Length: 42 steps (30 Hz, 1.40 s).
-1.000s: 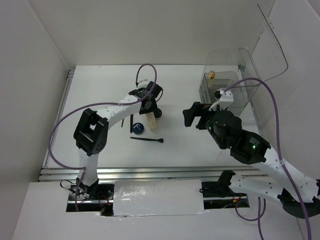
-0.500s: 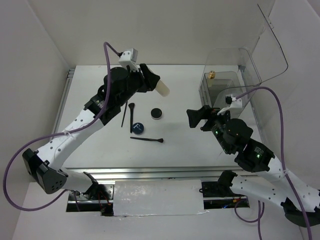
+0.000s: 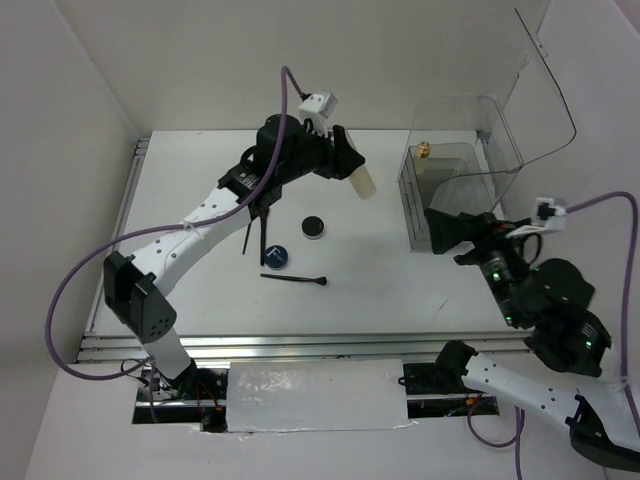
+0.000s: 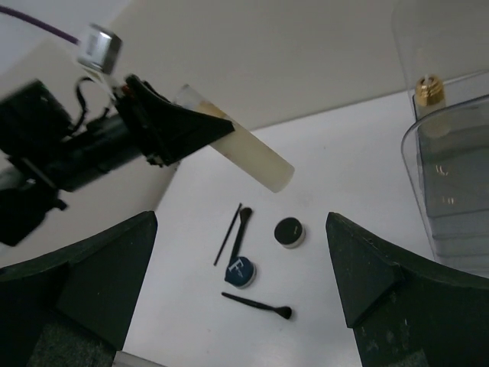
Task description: Organize the makeup
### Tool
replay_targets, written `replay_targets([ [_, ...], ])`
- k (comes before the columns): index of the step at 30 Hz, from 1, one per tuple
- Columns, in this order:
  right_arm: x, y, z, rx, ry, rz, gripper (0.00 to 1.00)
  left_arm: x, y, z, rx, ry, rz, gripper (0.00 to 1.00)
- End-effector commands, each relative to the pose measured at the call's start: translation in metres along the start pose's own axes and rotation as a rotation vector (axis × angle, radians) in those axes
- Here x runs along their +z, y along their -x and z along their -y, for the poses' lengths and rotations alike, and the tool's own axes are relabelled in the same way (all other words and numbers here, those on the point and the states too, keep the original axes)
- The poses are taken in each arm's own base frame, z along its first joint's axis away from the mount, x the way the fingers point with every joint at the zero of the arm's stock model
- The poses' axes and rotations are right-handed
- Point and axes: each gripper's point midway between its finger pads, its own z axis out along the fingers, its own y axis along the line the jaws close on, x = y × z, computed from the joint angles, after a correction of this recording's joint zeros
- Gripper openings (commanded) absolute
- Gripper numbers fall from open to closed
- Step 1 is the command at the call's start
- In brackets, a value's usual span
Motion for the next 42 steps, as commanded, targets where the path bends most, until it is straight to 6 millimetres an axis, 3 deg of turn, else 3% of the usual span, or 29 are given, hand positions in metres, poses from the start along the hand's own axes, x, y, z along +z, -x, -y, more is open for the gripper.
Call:
replay_targets([
  [1, -0.025, 0.04, 0.013, 0.036, -0.039, 0.068, 0.99, 0.009, 0.073, 0.055, 0.122, -0.211, 0.221, 0.0],
  [2, -0.027, 0.042, 0.015, 0.032, -0.049, 0.062, 1.0, 0.03, 0.056, 0.052, 0.131, -0.225, 0.177, 0.0],
  [3, -0.03, 0.041, 0.018, 0.016, -0.058, 0.043, 1.0, 0.033, 0.072, 0.061, 0.151, -0.247, 0.21, 0.0],
  [7, -0.044, 0.052, 0.018, 0.03, -0.039, 0.031, 1.0, 0.072, 0.064, 0.071, 0.219, -0.328, 0.177, 0.0],
  [8, -0.046, 0.05, 0.017, 0.029, -0.028, 0.018, 1.0, 0.092, 0.044, 0.067, 0.221, -0.345, 0.136, 0.0],
  [9, -0.049, 0.052, 0.018, 0.03, -0.021, 0.018, 1.0, 0.092, 0.058, 0.076, 0.237, -0.373, 0.173, 0.0],
  [11, -0.055, 0.054, 0.02, 0.033, -0.014, 0.019, 1.0, 0.107, 0.054, 0.08, 0.247, -0.404, 0.195, 0.0],
  [19, -0.058, 0.046, 0.026, -0.005, -0.021, -0.008, 1.0, 0.125, 0.05, 0.107, 0.223, -0.48, 0.303, 0.0],
  [21, -0.056, 0.041, 0.03, -0.015, -0.04, -0.012, 1.0, 0.123, 0.049, 0.111, 0.25, -0.465, 0.315, 0.0],
  [22, -0.055, 0.042, 0.031, -0.015, -0.042, -0.004, 1.0, 0.113, 0.061, 0.12, 0.261, -0.448, 0.349, 0.0],
  [23, -0.055, 0.04, 0.03, -0.016, -0.04, -0.007, 1.0, 0.114, 0.053, 0.117, 0.284, -0.43, 0.344, 0.0],
  [26, -0.054, 0.036, 0.027, -0.017, -0.017, -0.009, 1.0, 0.11, 0.067, 0.121, 0.297, -0.406, 0.371, 0.0],
  [30, -0.051, 0.032, 0.031, -0.028, -0.03, -0.005, 1.0, 0.109, 0.058, 0.117, 0.292, -0.363, 0.326, 0.0],
  [31, -0.05, 0.031, 0.031, -0.035, -0.029, -0.004, 1.0, 0.091, 0.072, 0.126, 0.301, -0.351, 0.354, 0.0],
  [32, -0.049, 0.03, 0.027, -0.036, -0.013, -0.006, 1.0, 0.093, 0.06, 0.112, 0.303, -0.288, 0.333, 0.0],
  [34, -0.047, 0.032, 0.02, -0.04, 0.015, 0.001, 1.0, 0.069, 0.069, 0.111, 0.308, -0.255, 0.339, 0.0],
  [36, -0.043, 0.028, 0.016, -0.072, 0.041, -0.005, 1.0, 0.043, 0.09, 0.108, 0.326, -0.203, 0.376, 0.0],
  [42, -0.032, 0.023, 0.004, -0.094, 0.089, 0.016, 1.0, 0.014, 0.099, 0.096, 0.379, -0.113, 0.353, 0.0],
])
